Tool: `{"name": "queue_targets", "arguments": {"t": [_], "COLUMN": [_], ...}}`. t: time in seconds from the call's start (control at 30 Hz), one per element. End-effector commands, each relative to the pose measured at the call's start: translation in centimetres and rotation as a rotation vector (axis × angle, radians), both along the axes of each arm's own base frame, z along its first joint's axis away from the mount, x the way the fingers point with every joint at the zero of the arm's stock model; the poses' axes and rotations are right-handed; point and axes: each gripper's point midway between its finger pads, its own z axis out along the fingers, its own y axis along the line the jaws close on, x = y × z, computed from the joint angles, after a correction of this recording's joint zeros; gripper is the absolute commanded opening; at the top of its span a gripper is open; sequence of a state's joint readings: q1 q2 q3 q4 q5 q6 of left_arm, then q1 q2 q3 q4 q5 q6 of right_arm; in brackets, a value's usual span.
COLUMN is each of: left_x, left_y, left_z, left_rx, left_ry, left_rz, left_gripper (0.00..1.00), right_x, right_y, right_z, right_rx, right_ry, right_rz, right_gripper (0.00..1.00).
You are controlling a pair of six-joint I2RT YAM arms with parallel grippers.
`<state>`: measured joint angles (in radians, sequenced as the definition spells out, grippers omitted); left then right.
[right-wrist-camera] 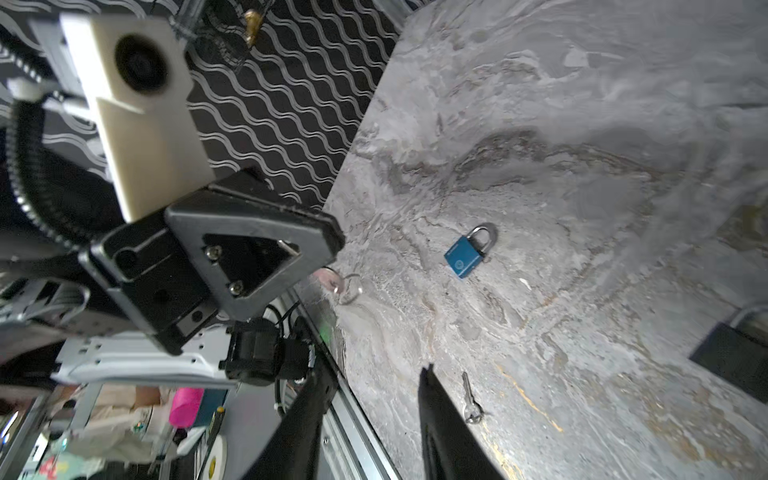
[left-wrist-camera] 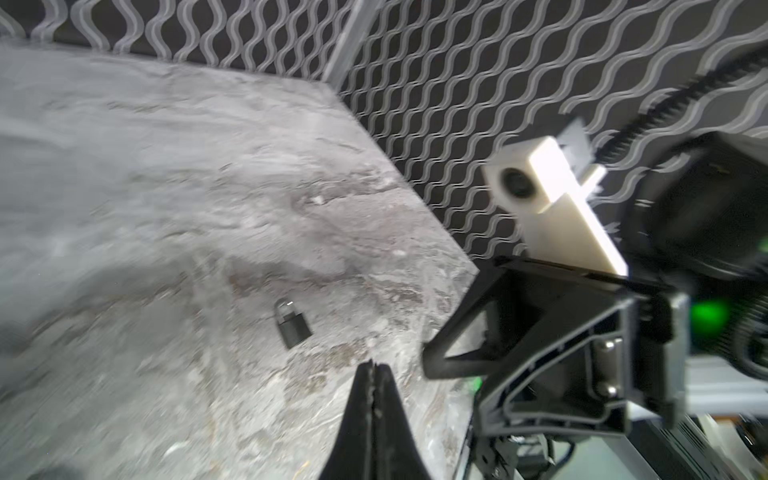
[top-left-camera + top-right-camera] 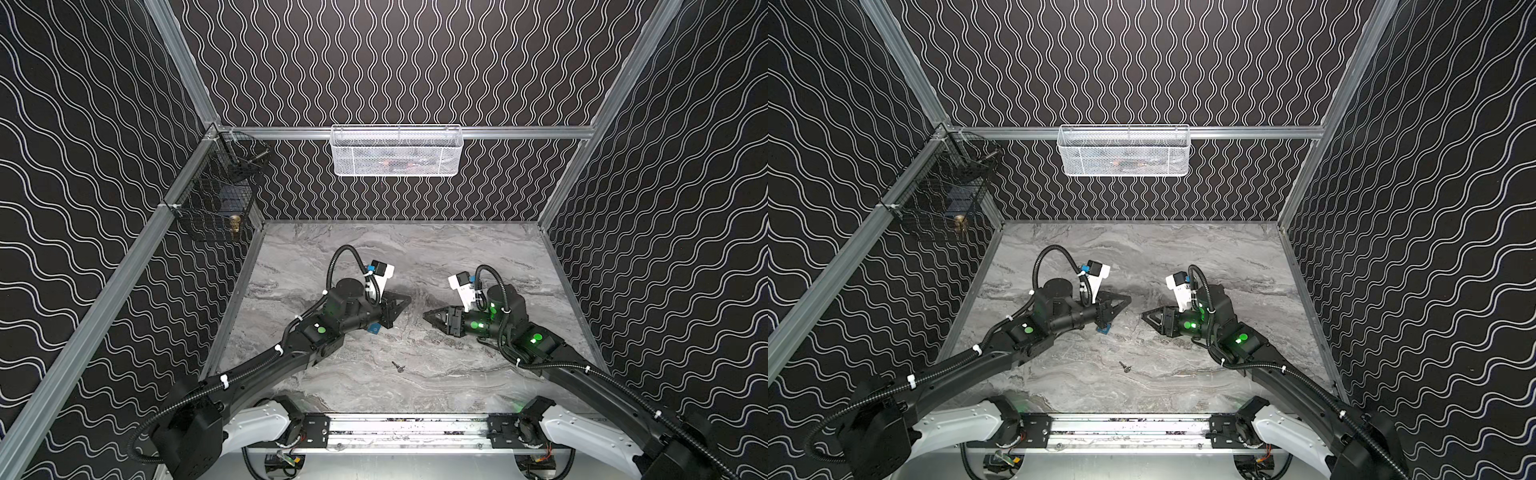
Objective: Unlock with the key
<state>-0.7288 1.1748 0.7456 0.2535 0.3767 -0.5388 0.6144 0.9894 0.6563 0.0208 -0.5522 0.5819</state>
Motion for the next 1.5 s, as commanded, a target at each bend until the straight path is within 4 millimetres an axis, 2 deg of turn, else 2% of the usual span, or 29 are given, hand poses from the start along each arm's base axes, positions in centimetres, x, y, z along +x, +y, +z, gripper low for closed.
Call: {"name": "queue_targets", "arguments": {"t": [0.0,0.33,0.9,1.13,1.2,1.47], "left_x": [-0.7,-1.3,-1.9,-2.1,-2.2,-2.2], "left_y": [-1.2,-2.5,-3.7,-3.5,-3.6,-3.7], "left_z": [2.1,3.2,4.1,4.1,4.1,3.8], "left_rx": [-0.047,-0.095,-0.137,-0.128,-0.133,-0.126], "left_ry": [-0.079,-0.085,-0.082,-0.082,-0.080,-0.076], "left_rz": [-0.108,-0.192,-0.283,-0.281,-0.289,-0.298], "left_gripper": [0.00,0.00,0.00,0.00,0.00,0.00], "right_x": [-0.7,-0.6,-0.4,-0.4,-0.3,-0.3], "right_y": [1.1,1.5,1.6,1.7,1.7,1.7], "right_z": [2.0,2.9,3.5,3.7,3.7,3.9], "right_rx": [0.066,0.143,0.165,0.188,0.194,0.209], "right_ry": [-0.122,-0.179,-0.206,-0.200,-0.197,-0.199], "right_rz": [0.128,0.187,0.208,0.228,0.231,0.233], "right_gripper": [0.40,0.39,0.32,0.24,0.19,0.07]}}
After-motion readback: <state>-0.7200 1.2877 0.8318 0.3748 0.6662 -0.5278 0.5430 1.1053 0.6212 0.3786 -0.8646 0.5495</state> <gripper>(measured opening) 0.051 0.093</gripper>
